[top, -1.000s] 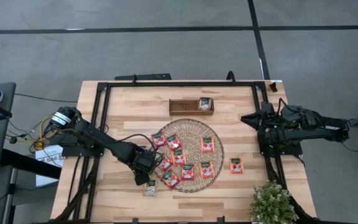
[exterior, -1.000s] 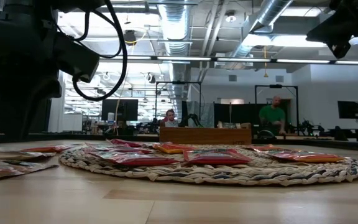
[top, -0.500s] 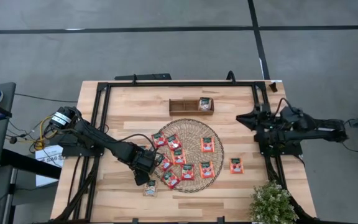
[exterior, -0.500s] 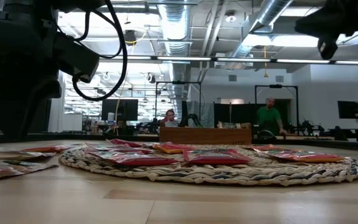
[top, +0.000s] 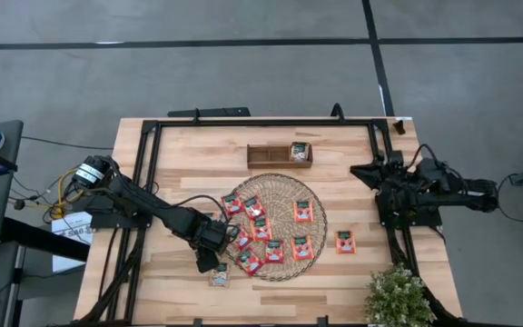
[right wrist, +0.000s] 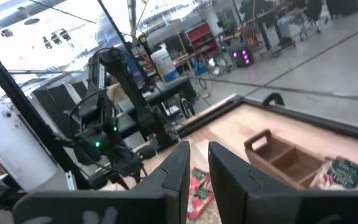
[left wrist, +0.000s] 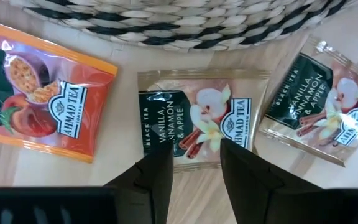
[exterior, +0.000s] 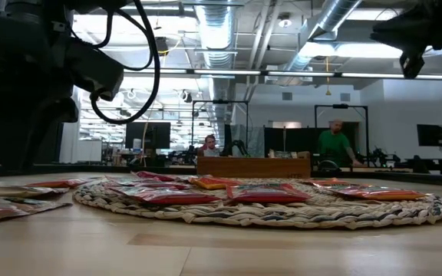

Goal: Pick & Place Tea
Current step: Put the top brown tea bag into the right slot of the wooden organizer

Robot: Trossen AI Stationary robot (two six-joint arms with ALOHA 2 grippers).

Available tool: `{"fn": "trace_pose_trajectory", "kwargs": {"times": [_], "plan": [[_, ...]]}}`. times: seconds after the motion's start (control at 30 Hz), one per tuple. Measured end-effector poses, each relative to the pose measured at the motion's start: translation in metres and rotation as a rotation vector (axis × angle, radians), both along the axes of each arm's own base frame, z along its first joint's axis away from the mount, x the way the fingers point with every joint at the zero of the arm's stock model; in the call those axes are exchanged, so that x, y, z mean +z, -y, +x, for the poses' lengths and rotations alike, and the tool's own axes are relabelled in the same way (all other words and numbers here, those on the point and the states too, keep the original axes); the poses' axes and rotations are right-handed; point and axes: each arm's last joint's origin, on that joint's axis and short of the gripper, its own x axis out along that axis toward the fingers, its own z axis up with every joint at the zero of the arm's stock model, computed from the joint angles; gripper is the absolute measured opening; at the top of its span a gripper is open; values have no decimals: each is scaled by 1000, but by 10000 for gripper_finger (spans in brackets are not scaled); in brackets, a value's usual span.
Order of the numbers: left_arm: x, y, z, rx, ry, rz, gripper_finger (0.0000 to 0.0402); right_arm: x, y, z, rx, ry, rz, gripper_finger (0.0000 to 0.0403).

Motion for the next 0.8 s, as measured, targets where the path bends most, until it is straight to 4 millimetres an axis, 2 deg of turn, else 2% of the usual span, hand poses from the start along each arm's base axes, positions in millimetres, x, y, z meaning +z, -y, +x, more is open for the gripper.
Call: {"fn": "trace_pose_trajectory", "kwargs": {"times": [0.2,0.5,0.8], "plan": [[-1,-2,-1,9,-3,38,124,0,-1,2,22,-12,4,52],[-13,-6,-11,93,-61,51,124,-1,-2,2,25,-15,4,52],[-13,-6,-9,96,-27,54,124,-1,-2,2,25,-16,3,52]]}}
